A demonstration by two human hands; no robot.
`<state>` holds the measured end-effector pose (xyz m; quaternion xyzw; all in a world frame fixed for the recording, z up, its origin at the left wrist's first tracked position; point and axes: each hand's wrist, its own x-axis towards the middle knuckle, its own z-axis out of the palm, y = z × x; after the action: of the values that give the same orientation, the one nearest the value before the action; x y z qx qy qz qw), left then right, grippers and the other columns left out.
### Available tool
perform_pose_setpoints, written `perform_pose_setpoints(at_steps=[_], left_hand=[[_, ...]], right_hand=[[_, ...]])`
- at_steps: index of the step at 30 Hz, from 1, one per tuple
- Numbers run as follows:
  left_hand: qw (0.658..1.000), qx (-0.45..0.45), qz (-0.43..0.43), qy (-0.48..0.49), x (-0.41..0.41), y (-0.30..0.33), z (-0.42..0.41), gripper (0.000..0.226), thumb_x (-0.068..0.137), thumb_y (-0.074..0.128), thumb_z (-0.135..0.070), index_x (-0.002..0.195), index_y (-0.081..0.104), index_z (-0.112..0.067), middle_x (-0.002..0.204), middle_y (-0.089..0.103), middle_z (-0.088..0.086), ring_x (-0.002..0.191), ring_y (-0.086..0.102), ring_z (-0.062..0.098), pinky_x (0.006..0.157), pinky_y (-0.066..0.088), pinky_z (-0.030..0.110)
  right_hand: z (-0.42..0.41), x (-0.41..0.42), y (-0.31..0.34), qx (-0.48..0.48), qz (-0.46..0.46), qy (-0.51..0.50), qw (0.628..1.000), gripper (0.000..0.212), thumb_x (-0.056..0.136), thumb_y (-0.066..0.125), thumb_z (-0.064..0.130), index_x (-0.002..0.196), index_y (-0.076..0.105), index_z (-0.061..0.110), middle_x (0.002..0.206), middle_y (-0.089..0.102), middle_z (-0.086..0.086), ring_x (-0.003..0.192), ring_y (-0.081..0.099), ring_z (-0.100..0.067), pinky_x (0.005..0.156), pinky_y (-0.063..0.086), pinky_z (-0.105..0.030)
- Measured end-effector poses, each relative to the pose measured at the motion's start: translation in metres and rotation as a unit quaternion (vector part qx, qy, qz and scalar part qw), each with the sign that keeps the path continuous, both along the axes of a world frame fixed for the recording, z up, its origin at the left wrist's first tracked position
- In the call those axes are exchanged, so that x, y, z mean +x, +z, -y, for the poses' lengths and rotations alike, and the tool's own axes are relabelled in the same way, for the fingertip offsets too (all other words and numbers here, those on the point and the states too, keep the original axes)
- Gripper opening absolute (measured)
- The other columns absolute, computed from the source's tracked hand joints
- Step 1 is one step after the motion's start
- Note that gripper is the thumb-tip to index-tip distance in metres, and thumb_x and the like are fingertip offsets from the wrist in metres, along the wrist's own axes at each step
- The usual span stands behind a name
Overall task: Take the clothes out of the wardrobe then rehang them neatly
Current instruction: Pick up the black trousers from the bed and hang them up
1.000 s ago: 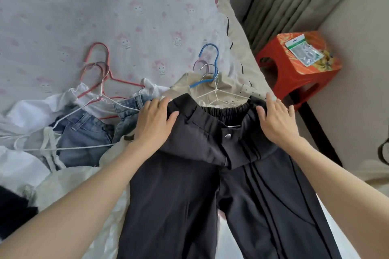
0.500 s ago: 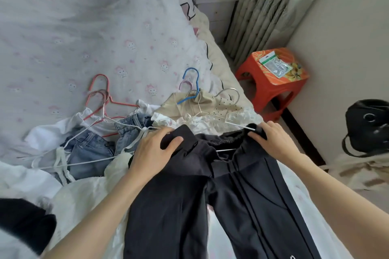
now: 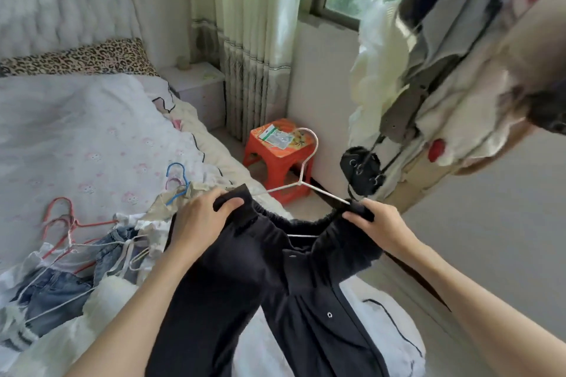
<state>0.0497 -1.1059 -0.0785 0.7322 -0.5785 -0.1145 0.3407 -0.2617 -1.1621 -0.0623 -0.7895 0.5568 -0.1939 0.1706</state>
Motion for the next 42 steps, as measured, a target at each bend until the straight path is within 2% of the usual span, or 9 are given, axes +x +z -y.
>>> perform_pose_setpoints(at_steps=[5, 10, 13, 18, 23, 29, 34, 38, 42], left_hand=[[0.993, -0.063, -0.01, -0.101, -0.112, 0.059, -0.02, 0.031, 0.082, 0.057, -0.053, 0.095, 0.064, -0.025, 0.09, 0.062, 0.006, 0.094, 0.055, 0.032, 0.087, 0.038, 0.041], [0.968, -0.1, -0.009, -0.23, -0.229, 0.1, -0.069, 0.067, 0.057, 0.032, -0.083, 0.086, 0.065, -0.032, 0.08, 0.06, 0.002, 0.083, 0.051, 0.023, 0.084, 0.025, 0.032], [0.95, -0.122, -0.027, -0.286, -0.297, 0.116, -0.096, 0.063, 0.061, 0.032, -0.082, 0.076, 0.063, -0.029, 0.067, 0.052, -0.001, 0.073, 0.05, 0.023, 0.079, 0.024, 0.031], [0.915, -0.124, -0.071, -0.377, -0.407, 0.139, -0.152, 0.037, 0.072, 0.052, -0.068, 0.064, 0.054, -0.032, 0.064, 0.046, 0.001, 0.072, 0.05, 0.029, 0.087, 0.034, 0.041], [0.859, -0.098, -0.127, -0.486, -0.5, 0.142, -0.212, 0.028, 0.078, 0.059, -0.06, 0.061, 0.053, -0.039, 0.066, 0.057, 0.002, 0.078, 0.054, 0.029, 0.086, 0.039, 0.042], [0.8, -0.04, -0.196, -0.566, -0.576, 0.111, -0.292, 0.02, 0.071, 0.054, -0.065, 0.076, 0.062, -0.046, 0.067, 0.061, -0.007, 0.089, 0.053, 0.025, 0.089, 0.042, 0.043], [0.741, -0.009, -0.197, -0.642, -0.642, 0.116, -0.324, 0.017, 0.081, 0.064, -0.049, 0.066, 0.061, -0.044, 0.068, 0.06, -0.005, 0.091, 0.049, 0.02, 0.094, 0.034, 0.036], [0.687, -0.011, -0.183, -0.704, -0.683, 0.133, -0.348, 0.014, 0.082, 0.064, -0.047, 0.069, 0.059, -0.044, 0.071, 0.055, -0.003, 0.095, 0.046, 0.023, 0.092, 0.028, 0.029], [0.651, -0.08, -0.106, -0.747, -0.72, 0.134, -0.373, 0.025, 0.089, 0.058, -0.041, 0.084, 0.065, -0.017, 0.075, 0.063, 0.005, 0.09, 0.051, 0.026, 0.085, 0.021, 0.025]], right_hand=[[-0.096, -0.118, 0.061, -0.079, 0.094, -0.124, 0.985, 0.014, 0.078, 0.073, 0.022, 0.076, 0.06, 0.02, 0.066, 0.058, 0.013, 0.062, 0.053, -0.007, 0.061, 0.039, -0.013], [-0.216, -0.228, 0.099, -0.11, 0.092, -0.229, 0.963, 0.013, 0.079, 0.073, 0.017, 0.09, 0.068, 0.013, 0.075, 0.061, 0.012, 0.072, 0.057, -0.007, 0.068, 0.039, -0.007], [-0.289, -0.28, 0.117, -0.131, 0.089, -0.293, 0.943, 0.014, 0.081, 0.07, 0.015, 0.095, 0.068, 0.013, 0.085, 0.065, 0.002, 0.079, 0.06, -0.014, 0.071, 0.037, -0.003], [-0.408, -0.348, 0.145, -0.172, 0.043, -0.38, 0.908, 0.021, 0.084, 0.066, 0.011, 0.105, 0.067, 0.012, 0.084, 0.056, 0.02, 0.08, 0.055, 0.007, 0.076, 0.032, 0.001], [-0.511, -0.394, 0.149, -0.185, 0.054, -0.523, 0.83, 0.017, 0.085, 0.066, 0.022, 0.102, 0.068, 0.019, 0.088, 0.06, 0.001, 0.082, 0.053, -0.013, 0.071, 0.031, 0.002], [-0.617, -0.416, 0.126, -0.147, 0.042, -0.652, 0.743, 0.024, 0.081, 0.069, 0.027, 0.102, 0.069, 0.015, 0.087, 0.06, -0.006, 0.086, 0.057, -0.023, 0.071, 0.031, -0.017], [-0.68, -0.411, 0.12, -0.133, -0.004, -0.713, 0.688, 0.024, 0.086, 0.062, 0.035, 0.101, 0.066, 0.017, 0.09, 0.058, 0.002, 0.087, 0.054, -0.015, 0.078, 0.037, -0.024], [-0.714, -0.401, 0.125, -0.087, -0.014, -0.749, 0.657, 0.03, 0.086, 0.057, 0.043, 0.076, 0.059, 0.015, 0.069, 0.06, 0.005, 0.07, 0.056, -0.015, 0.07, 0.043, -0.033], [-0.736, -0.38, 0.131, -0.067, 0.165, -0.743, 0.645, 0.045, 0.081, 0.061, 0.04, 0.06, 0.042, 0.006, 0.059, 0.036, 0.002, 0.058, 0.034, -0.01, 0.061, 0.027, -0.031]])
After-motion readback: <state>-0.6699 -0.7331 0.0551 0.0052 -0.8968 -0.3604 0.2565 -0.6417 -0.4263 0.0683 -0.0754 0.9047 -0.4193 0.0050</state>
